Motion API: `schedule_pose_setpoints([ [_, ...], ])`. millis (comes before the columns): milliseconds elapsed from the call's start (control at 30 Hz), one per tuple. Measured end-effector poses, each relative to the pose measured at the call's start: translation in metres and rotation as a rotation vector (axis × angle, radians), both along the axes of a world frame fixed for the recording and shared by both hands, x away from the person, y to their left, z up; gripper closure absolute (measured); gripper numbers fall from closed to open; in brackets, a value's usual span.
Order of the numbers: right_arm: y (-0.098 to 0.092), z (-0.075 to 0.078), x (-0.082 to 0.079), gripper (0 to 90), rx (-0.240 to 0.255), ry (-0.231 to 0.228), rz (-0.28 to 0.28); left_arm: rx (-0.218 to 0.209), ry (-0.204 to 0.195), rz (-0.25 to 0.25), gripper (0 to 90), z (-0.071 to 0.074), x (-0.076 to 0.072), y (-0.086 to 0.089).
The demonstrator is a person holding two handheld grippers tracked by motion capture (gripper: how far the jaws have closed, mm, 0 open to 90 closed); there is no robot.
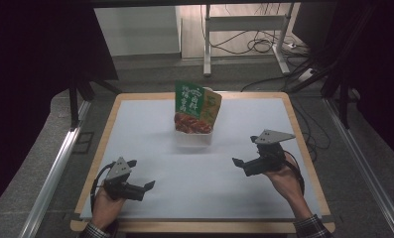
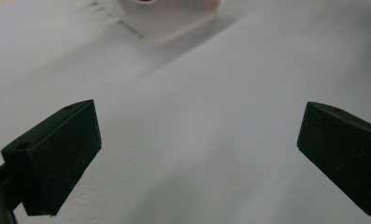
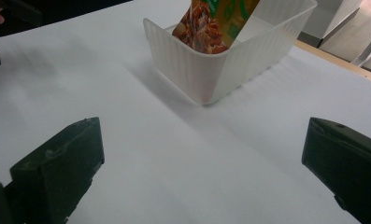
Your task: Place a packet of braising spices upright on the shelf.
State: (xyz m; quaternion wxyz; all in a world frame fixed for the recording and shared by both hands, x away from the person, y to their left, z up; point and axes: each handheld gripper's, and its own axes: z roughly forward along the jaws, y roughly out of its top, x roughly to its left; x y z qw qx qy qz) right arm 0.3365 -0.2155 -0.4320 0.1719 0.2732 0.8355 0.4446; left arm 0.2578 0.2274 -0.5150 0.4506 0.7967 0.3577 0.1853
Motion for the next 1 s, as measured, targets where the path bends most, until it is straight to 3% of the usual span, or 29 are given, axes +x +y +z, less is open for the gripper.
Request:
schedule_pose_setpoints([
  [367,-0.016,-0.003,-0.014,0.0,-0.032,-0.011,-0.038,-0.007,-0.014,-0.013,0.0,0.001,-0.001,0.000],
  [700,-0.034,-0.008,-0.030,0.0,-0.022,-0.033,-0.072,0.008,-0.019,-0.013,0.0,0.000,-0.001,-0.001],
  [1000,-0.051,-0.018,-0.040,0.0,-0.013,-0.015,-0.106,0.011,-0.014,-0.011,0.0,0.000,-0.001,-0.001],
])
